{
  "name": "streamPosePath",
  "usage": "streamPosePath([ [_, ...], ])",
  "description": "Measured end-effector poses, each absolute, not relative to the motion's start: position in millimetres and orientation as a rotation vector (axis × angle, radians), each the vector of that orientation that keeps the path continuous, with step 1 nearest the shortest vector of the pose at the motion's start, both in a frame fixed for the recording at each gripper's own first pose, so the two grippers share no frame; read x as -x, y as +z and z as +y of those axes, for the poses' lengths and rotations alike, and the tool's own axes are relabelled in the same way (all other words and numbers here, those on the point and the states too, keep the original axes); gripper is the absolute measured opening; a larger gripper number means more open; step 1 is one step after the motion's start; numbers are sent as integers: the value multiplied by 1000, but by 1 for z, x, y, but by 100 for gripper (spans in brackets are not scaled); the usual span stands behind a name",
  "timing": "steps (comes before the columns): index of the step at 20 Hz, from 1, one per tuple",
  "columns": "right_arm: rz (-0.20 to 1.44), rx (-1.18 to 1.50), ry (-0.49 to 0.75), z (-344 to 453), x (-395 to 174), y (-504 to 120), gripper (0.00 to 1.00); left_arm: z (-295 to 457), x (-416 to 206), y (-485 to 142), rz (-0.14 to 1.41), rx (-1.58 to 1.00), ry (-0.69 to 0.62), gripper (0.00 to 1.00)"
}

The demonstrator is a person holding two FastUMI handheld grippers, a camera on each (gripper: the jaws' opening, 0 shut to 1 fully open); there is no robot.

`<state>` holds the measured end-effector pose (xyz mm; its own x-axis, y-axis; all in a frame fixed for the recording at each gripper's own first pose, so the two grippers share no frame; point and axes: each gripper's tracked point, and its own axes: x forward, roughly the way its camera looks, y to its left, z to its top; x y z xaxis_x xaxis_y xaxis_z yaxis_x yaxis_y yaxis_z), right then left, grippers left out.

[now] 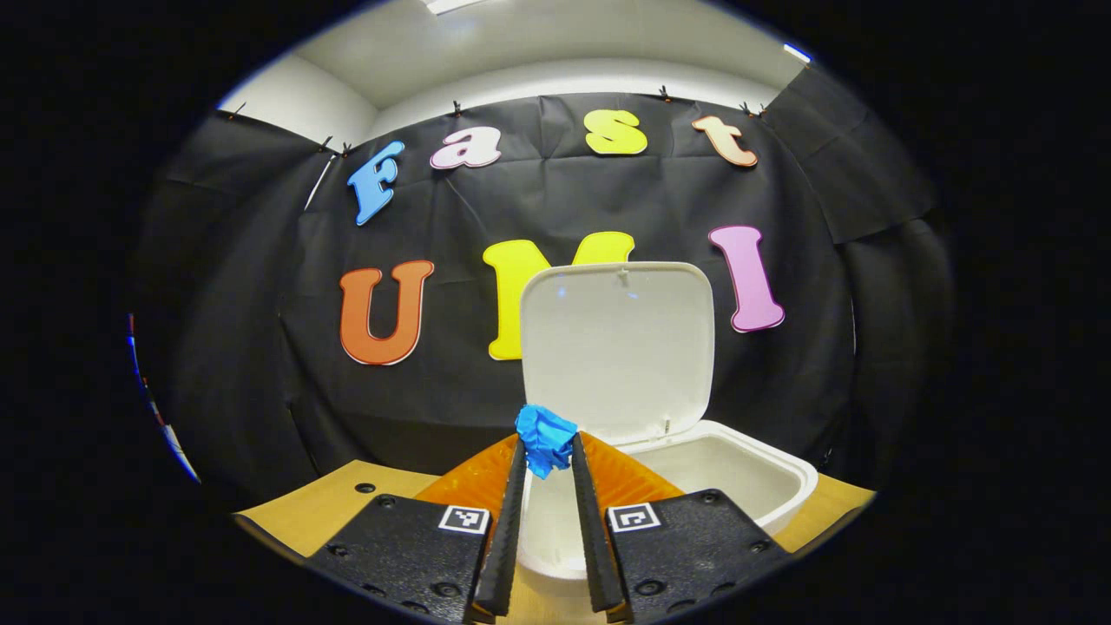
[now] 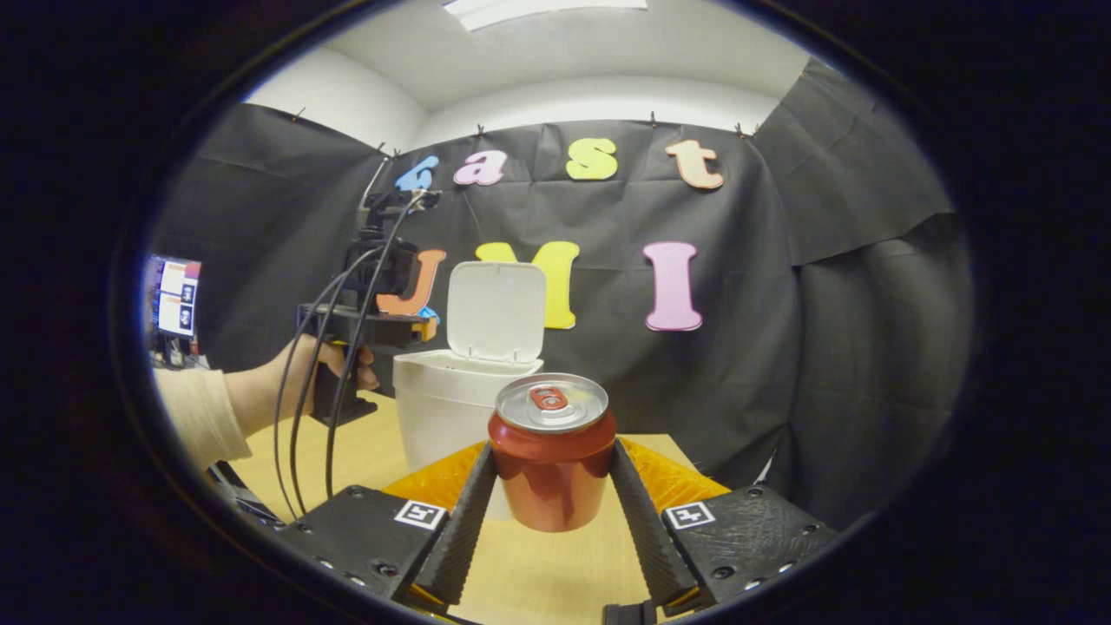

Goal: Press the lid of the desktop garbage bin to open it, pick up the crumpled paper on the desktop and throw it into the bin, then pick up the pop can on the desktop and drop it into the bin, and finally close the garbage bin lid.

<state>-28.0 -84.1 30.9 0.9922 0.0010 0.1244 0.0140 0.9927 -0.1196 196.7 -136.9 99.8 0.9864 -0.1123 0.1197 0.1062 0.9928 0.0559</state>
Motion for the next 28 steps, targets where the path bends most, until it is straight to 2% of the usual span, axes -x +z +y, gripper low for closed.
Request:
streamPosePath([
  [7,-134,45,-13,-110,30,36,77,-184,-197,103,-106,-40,-174,36],
  [8,-134,40,-23,-114,30,37,77,-192,-197,103,-104,-31,-196,31],
  [9,-134,37,-38,-121,29,36,77,-194,-194,102,-104,-28,-204,39],
  [10,-134,30,-40,-123,29,37,76,-196,-192,101,-103,-25,-211,42],
  [13,-127,25,-24,-117,29,34,76,-205,-185,101,-96,-20,-238,47],
  [14,-132,34,-20,-115,30,36,76,-208,-183,101,-93,-22,-244,54],
  [15,-138,42,-18,-113,31,37,75,-210,-179,98,-80,-36,-246,53],
  [17,-148,49,-10,-108,33,39,77,-221,-169,97,-73,-44,-283,91],
  [18,-149,54,-4,-106,34,39,76,-228,-162,94,-74,-42,-317,98],
  [24,-140,90,-2,-97,31,34,76,-214,-118,84,-93,-46,-326,98],
  [28,-133,115,-28,-100,26,30,76,-178,-90,72,-81,-63,-296,98],
])
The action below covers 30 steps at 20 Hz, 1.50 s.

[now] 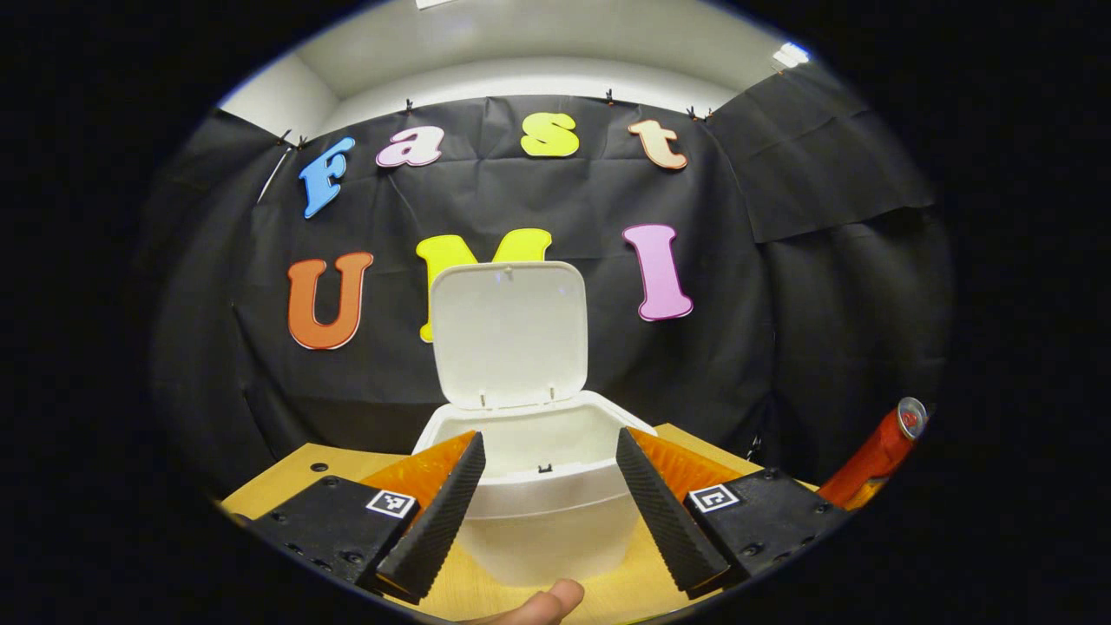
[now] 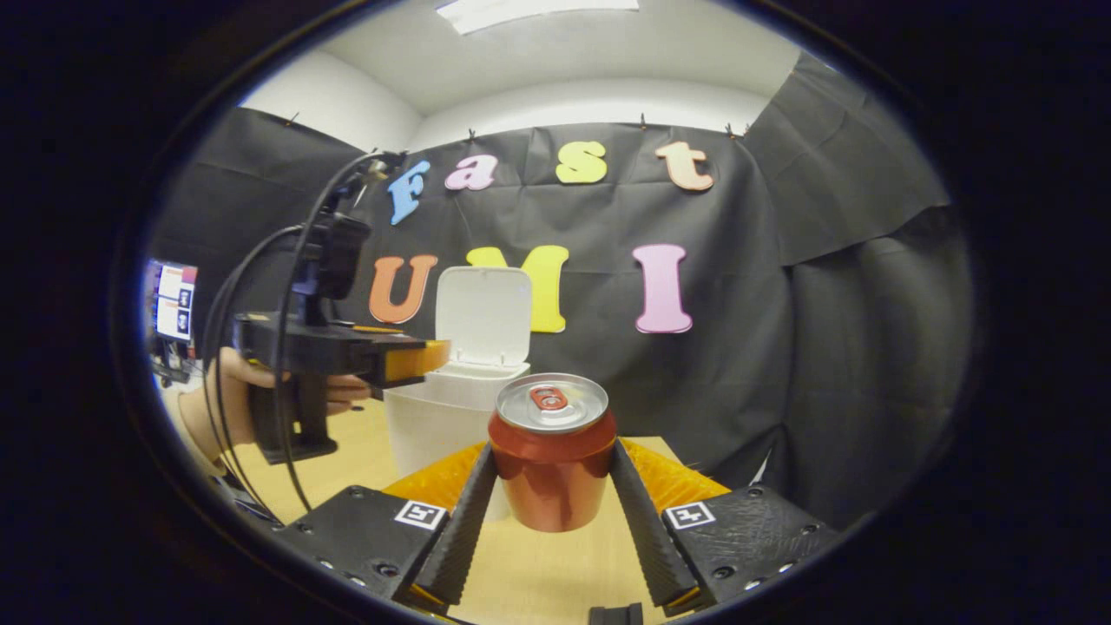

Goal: Press the lid of the desktop garbage bin to open it, pick up the crumpled paper on the desktop and throw it into the bin, then pick up the pop can on the desktop and drop it into the bin, and finally close the garbage bin lid.

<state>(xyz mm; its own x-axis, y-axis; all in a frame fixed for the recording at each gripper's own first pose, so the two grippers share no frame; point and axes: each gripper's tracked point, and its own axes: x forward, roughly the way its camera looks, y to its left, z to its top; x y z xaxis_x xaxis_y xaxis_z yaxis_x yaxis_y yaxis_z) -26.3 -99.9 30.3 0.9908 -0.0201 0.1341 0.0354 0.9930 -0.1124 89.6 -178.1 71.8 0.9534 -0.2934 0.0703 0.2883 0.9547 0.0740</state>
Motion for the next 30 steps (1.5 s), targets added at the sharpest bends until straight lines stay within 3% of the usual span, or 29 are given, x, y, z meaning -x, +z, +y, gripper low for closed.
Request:
streamPosePath([
  [6,-130,183,-80,-100,28,29,77,-109,-58,51,-116,-31,-230,98],
  [15,-146,256,-123,-76,57,47,77,-29,-42,-10,-51,49,-151,98],
  [22,-138,196,-116,-32,36,99,77,-14,-29,-30,-42,65,-193,97],
  [30,-153,251,-86,13,-10,179,76,30,-37,-43,-23,80,-128,97],
])
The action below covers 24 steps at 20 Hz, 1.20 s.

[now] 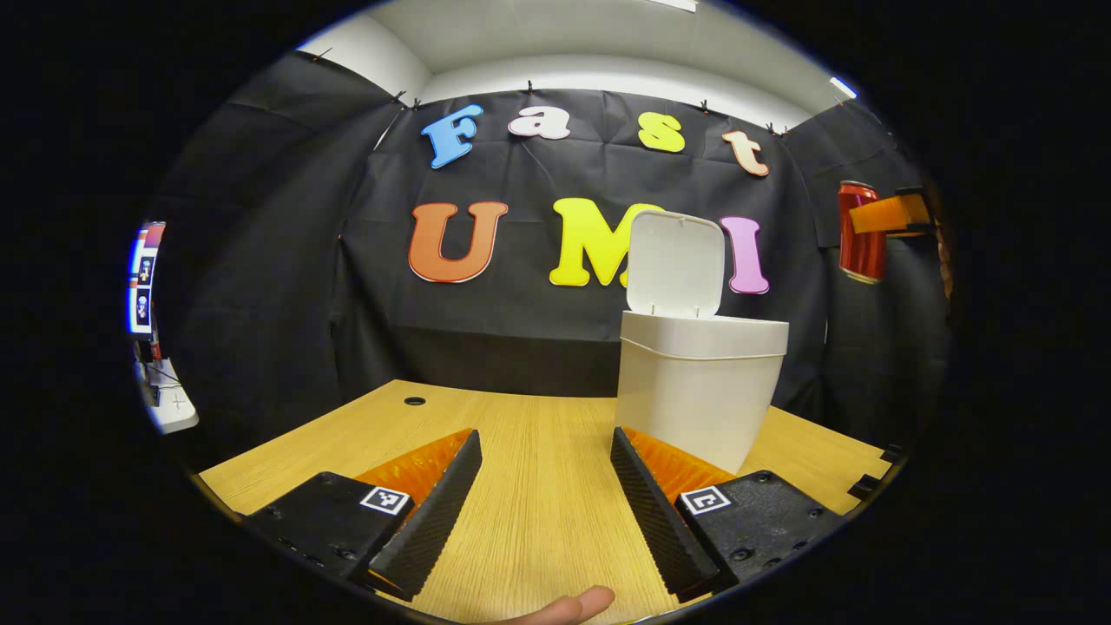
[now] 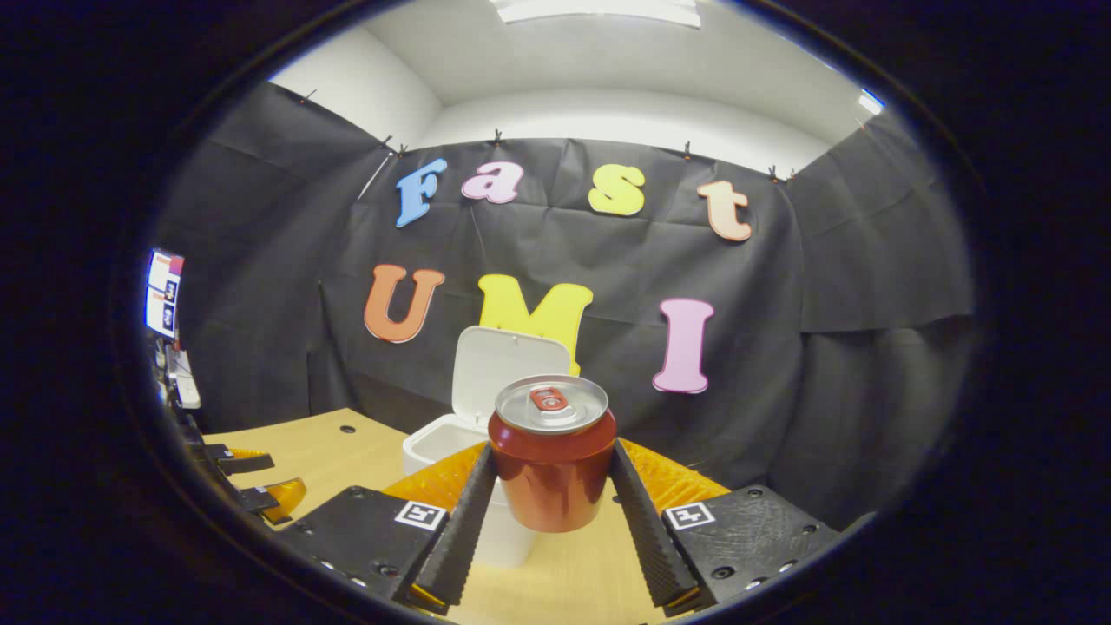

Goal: Press the lid of the desktop garbage bin to open it, pick up the crumpled paper on the desktop and throw it into the bin, then pick up the pop can on the desktop and drop it into the bin, and finally close the garbage bin lid.

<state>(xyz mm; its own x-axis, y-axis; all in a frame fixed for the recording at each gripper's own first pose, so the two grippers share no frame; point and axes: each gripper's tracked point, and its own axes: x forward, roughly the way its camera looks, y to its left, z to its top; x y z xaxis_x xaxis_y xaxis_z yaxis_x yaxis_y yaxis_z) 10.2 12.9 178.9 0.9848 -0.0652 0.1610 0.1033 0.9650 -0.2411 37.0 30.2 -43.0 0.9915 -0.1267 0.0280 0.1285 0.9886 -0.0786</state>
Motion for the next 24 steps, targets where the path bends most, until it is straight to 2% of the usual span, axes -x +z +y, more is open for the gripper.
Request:
streamPosePath([
  [6,-173,249,-117,37,-37,225,76,43,-38,-39,-38,84,-128,97],
  [11,-92,232,-101,68,-92,236,76,41,-30,-32,-52,98,-145,97],
  [15,-121,197,-84,90,-137,252,77,40,-26,-27,-68,58,-155,97],
  [24,-62,165,-167,89,-216,233,77,63,-29,-26,-75,28,-111,97],
])
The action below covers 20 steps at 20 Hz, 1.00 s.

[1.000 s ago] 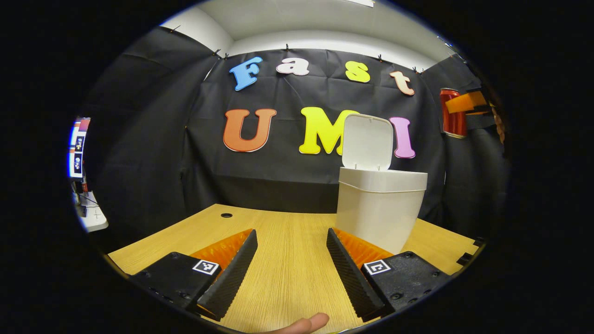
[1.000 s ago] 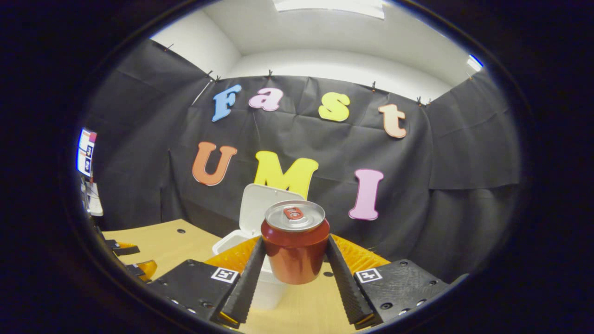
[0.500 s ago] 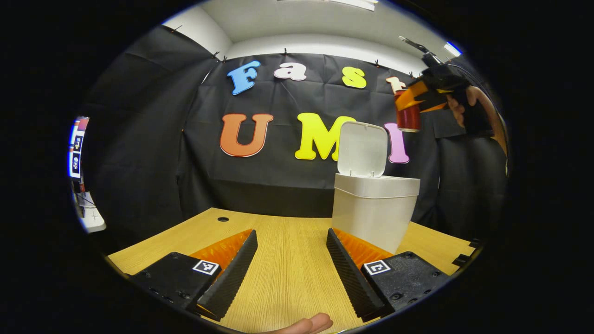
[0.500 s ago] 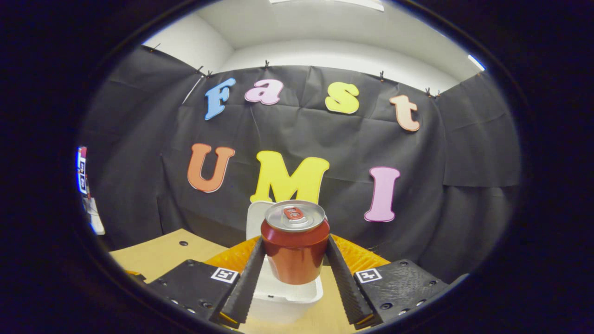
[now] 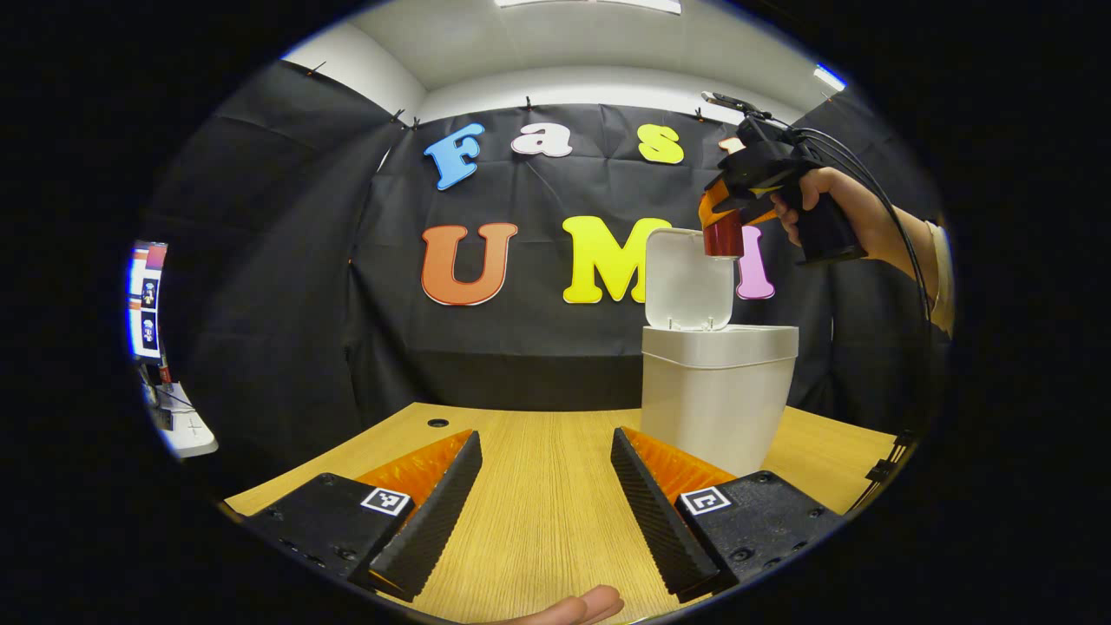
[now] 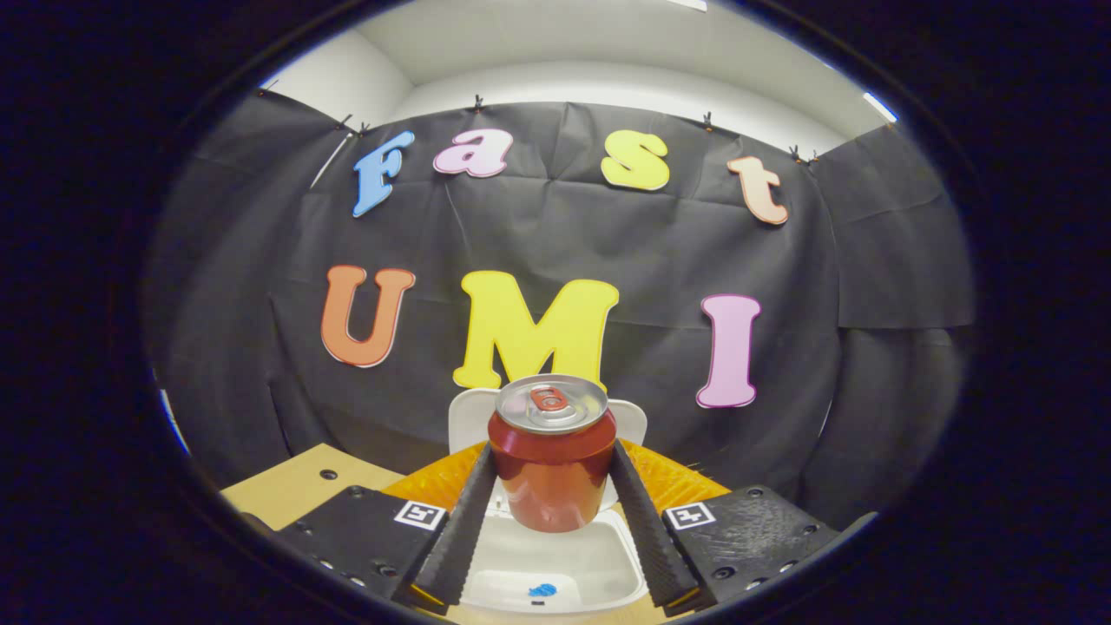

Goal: Press the lid of the desktop garbage bin to open it, pick up the crumpled paper on the desktop and throw it into the bin, then pick up the pop can on the desktop and drop it into the bin, and finally close the garbage bin lid.

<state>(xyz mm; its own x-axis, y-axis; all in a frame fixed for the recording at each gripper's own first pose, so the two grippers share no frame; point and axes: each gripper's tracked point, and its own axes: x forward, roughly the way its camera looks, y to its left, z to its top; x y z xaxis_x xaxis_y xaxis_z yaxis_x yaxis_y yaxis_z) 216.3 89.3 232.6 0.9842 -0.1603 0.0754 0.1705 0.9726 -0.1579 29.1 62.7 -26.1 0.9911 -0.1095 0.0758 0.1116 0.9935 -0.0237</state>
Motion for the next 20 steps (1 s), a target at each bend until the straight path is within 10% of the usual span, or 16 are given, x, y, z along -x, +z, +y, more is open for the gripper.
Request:
streamPosePath([
  [20,133,31,-130,76,-249,152,80,39,-36,-42,-23,63,-164,97],
])
